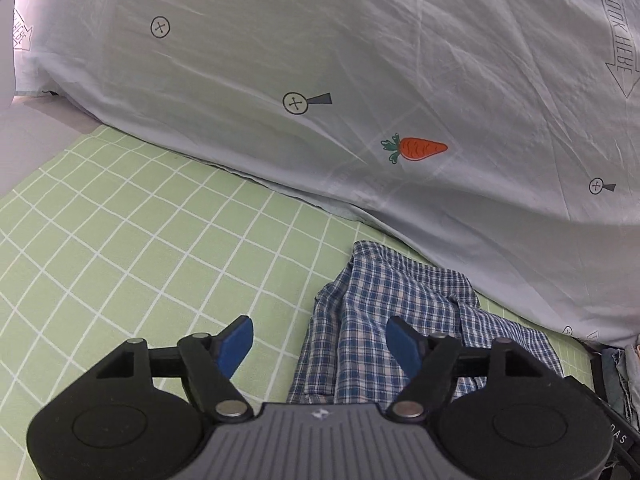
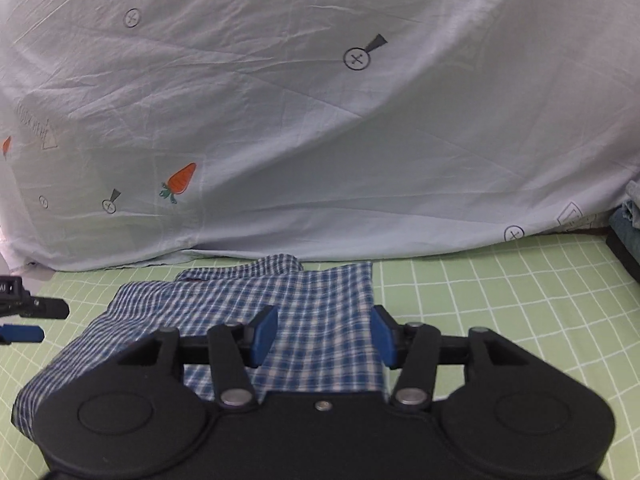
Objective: Fold clothes
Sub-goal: 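Grasp the folded plaid shirt edges with both grippers, then lift the folded shirt with both grippers and carry it to the clothes stack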
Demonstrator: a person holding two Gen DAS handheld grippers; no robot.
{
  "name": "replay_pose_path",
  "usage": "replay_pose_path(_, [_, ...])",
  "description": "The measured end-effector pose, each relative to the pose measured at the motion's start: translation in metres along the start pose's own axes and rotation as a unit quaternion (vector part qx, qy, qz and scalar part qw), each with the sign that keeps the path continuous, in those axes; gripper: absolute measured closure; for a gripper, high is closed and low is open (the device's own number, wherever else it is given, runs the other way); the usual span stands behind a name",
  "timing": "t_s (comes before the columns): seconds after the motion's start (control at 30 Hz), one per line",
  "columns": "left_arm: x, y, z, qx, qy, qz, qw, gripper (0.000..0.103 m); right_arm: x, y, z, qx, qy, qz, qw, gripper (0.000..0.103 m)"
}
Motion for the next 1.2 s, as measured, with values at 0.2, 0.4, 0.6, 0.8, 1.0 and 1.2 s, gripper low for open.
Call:
replay_pose_path(0.2, [-0.040, -0.037, 0.047, 0.121, -0.097, 0.022, 0.9877, 0.019, -0.039, -0.039, -0.029, -0.038, 0.017, -0.028, 0.999, 0.039])
replay_pose_path(0.4, [-0.057, -0.070, 0.010, 0.104, -0.046, -0.053, 0.9920, 0.018, -0.053, -0.052, -0.020, -0.044, 0.027, -0.057, 0.997, 0.022])
replay_pose_path(0.6, [-0.032, -0.070, -0.007, 0.043, -0.065, -0.124, 0.9892, 0.018, -0.034, -0.042, 0.001, -0.016, 0.006, -0.079, 0.997, 0.013])
replay_pose_path(0.8, [-0.010, -0.088, -0.006, -0.028, -0.135, -0.151, 0.9789, 0.017, -0.020, -0.067, 0.018, 0.055, -0.005, -0.136, 0.989, 0.011])
replay_pose_path(1.0, [0.008, -0.112, -0.004, -0.074, -0.161, -0.153, 0.9723, 0.009, -0.003, -0.097, 0.018, 0.089, 0.002, -0.170, 0.981, 0.002])
replay_pose_path(1.2, [0.003, -0.115, 0.011, -0.110, -0.181, -0.135, 0.9678, 0.034, 0.013, -0.106, 0.003, 0.131, 0.022, -0.173, 0.976, 0.041])
Point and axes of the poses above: each gripper's, at about its wrist camera, not at the fingertips, and y roughly against the way its jaws point, z to its right, x to its top, the point moved 2 cm from there along -y, roughly the way its jaws point, and after that the axes turned 11 degrees about -z, right-handed, at the moved point
